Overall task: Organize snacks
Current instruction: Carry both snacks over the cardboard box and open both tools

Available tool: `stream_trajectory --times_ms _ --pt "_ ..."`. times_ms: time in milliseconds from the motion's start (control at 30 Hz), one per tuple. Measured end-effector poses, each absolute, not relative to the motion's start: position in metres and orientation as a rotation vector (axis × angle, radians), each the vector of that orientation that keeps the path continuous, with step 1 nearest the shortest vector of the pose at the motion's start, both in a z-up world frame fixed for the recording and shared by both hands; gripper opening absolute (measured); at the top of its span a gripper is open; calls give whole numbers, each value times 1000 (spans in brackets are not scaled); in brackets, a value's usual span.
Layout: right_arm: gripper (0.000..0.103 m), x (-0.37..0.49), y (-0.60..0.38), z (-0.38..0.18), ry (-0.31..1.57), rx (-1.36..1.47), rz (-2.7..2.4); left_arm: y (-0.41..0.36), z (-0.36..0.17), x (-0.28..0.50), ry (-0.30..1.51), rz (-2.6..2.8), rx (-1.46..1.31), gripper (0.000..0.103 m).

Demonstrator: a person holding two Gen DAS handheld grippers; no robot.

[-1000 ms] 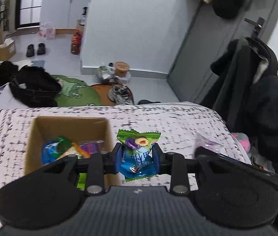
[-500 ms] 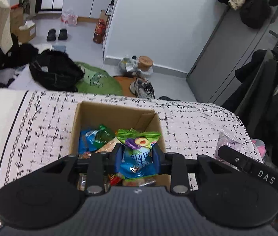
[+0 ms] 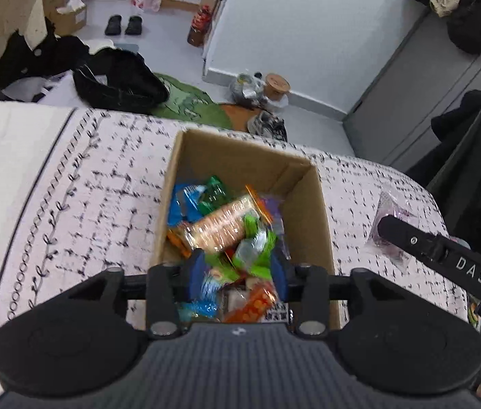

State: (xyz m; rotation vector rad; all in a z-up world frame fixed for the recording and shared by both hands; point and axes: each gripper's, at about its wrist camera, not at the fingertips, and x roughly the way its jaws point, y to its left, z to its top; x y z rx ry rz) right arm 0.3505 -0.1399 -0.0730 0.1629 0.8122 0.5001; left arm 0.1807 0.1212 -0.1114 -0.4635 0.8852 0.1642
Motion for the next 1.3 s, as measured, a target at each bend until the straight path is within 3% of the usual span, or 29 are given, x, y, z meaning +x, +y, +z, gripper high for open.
stream_trajectory --times_ms 133,500,600,1300 --pt "30 354 -133 -73 811 183 514 124 -104 182 860 180 -457 52" --pt "33 374 -105 -63 800 230 600 138 -90 182 819 224 -463 57" --pt "58 375 -106 -62 788 231 613 141 -90 183 818 228 -461 59" --pt "60 357 -183 -48 815 205 515 113 -75 183 825 144 -362 83"
